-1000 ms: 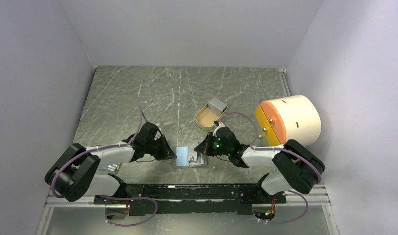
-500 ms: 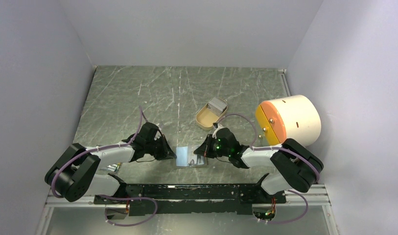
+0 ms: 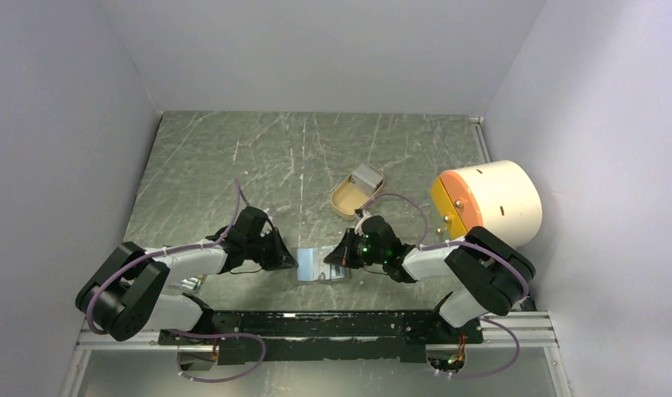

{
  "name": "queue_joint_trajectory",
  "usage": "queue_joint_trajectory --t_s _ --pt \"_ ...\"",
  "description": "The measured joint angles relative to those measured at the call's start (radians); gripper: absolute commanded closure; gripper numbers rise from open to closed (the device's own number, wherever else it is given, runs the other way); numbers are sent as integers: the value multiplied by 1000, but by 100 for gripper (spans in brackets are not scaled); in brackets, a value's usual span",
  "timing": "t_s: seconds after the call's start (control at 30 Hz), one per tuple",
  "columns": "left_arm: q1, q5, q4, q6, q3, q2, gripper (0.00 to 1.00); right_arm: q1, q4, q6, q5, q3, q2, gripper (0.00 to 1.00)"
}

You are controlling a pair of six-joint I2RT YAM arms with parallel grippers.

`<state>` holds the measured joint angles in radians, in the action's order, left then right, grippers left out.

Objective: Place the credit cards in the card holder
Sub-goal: Insert the credit card into the card holder.

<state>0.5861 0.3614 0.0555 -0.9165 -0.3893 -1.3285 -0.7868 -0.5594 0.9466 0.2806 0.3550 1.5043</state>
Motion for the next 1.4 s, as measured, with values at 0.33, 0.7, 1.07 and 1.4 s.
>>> queue_joint_trajectory --t_s 0.33,0.7,1.07,1.4 --pt "0 1 0 6 0 0 91 0 47 -9 -2 42 24 66" --pt "0 5 -5 20 -5 11 91 -6 153 -26 -34 76 -22 58" --pt "0 36 2 26 -6 36 91 -32 122 -1 -18 90 16 57" --pt "0 58 8 26 -6 66 91 -41 98 36 2 90 42 55"
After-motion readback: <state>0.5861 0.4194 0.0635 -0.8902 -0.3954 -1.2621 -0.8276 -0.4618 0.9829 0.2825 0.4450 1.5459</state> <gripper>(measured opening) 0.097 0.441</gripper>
